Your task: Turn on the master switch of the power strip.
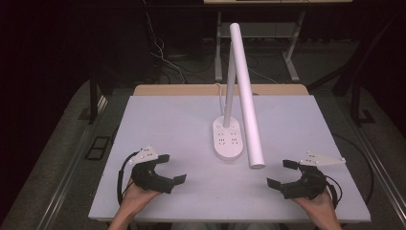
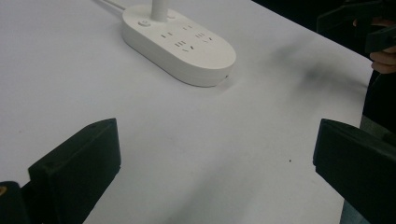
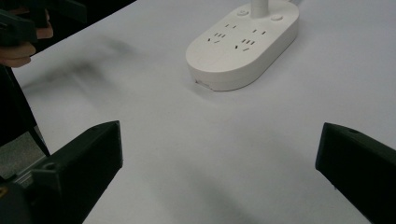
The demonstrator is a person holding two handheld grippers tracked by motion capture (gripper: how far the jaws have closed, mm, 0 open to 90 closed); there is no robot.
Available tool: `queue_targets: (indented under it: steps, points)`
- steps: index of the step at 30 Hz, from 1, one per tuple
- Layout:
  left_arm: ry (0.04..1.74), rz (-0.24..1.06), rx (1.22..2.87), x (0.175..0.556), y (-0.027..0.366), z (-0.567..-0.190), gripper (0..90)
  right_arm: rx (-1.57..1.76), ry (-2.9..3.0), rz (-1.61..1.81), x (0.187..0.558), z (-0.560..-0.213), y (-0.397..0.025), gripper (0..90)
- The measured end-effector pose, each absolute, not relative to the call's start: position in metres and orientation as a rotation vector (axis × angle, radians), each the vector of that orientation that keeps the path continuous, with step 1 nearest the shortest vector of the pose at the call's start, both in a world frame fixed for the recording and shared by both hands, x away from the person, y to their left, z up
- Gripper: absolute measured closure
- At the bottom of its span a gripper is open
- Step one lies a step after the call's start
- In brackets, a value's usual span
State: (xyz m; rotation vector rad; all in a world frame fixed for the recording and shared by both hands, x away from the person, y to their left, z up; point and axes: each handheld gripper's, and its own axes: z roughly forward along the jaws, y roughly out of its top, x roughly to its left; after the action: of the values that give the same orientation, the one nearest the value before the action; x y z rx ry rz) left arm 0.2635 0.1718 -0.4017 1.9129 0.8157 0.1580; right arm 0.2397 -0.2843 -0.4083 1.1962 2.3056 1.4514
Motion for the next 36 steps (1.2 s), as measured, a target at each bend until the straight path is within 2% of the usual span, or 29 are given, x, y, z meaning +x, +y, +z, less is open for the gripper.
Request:
queue_targets:
  steps: [36]
  points:
    - [0.770, 0.117, 2.034, 0.307, 0.148, -0.375, 0.0, 1.203, 2.323, 1.433, 0.239, -0.410, -0.286, 0.1]
